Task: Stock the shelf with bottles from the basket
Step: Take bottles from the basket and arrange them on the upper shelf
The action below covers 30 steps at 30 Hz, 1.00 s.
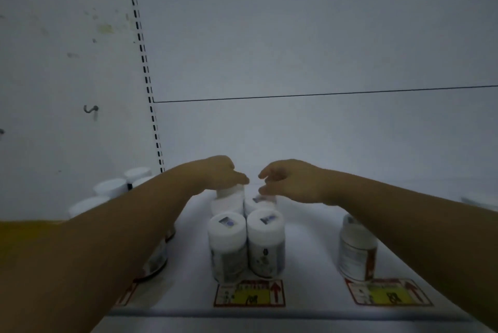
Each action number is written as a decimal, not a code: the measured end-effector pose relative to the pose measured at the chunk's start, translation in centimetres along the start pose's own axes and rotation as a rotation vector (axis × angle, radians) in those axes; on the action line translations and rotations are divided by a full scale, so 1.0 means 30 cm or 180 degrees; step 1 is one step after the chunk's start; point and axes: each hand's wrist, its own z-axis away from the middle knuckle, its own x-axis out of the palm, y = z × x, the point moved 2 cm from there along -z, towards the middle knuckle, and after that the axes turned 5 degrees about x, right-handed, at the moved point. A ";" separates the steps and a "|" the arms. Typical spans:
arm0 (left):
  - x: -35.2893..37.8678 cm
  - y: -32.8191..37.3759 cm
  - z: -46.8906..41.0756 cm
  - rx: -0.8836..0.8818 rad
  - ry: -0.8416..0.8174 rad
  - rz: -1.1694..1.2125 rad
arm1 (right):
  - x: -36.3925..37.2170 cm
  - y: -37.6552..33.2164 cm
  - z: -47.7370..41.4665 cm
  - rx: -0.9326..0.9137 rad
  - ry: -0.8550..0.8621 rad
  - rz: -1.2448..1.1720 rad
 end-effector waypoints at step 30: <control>1.407 1.096 0.453 0.1067 -0.1002 0.0753 | -0.215 1.399 1.472 0.0937 0.1064 0.0339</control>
